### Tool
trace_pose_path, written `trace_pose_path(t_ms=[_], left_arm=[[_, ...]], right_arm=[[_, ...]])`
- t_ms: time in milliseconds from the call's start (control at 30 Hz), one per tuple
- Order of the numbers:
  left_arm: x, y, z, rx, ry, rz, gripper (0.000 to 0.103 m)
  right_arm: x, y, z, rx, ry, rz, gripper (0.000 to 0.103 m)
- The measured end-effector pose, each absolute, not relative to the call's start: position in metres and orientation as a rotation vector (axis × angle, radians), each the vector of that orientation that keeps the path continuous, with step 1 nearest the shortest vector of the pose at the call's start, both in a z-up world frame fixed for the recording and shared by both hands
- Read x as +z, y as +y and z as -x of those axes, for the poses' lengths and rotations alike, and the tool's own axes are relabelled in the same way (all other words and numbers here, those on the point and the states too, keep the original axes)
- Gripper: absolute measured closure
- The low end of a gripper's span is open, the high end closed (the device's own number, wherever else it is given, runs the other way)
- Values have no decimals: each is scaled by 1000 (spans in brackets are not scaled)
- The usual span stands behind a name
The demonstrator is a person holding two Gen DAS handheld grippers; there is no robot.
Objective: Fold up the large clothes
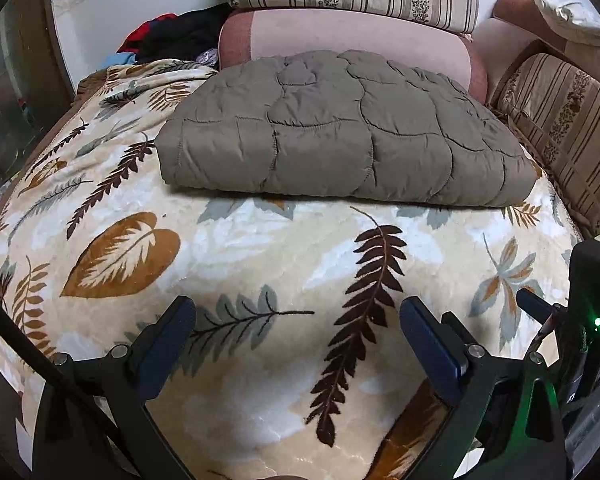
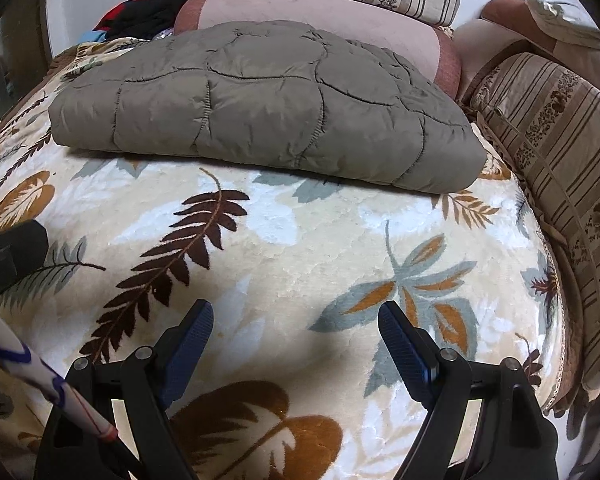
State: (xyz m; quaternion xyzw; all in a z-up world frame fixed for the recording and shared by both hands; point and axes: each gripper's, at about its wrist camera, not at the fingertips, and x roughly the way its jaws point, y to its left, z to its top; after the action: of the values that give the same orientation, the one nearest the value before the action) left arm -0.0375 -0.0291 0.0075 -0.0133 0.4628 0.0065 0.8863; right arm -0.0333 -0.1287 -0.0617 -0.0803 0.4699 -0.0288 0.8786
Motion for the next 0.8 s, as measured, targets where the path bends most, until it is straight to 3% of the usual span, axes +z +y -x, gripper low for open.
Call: trace_pose_path(t_ms=[800], left_arm=[[-1,-30,38,52,970,-5,2]], right_arm=[[-67,-129,34,-60,996,176,15]])
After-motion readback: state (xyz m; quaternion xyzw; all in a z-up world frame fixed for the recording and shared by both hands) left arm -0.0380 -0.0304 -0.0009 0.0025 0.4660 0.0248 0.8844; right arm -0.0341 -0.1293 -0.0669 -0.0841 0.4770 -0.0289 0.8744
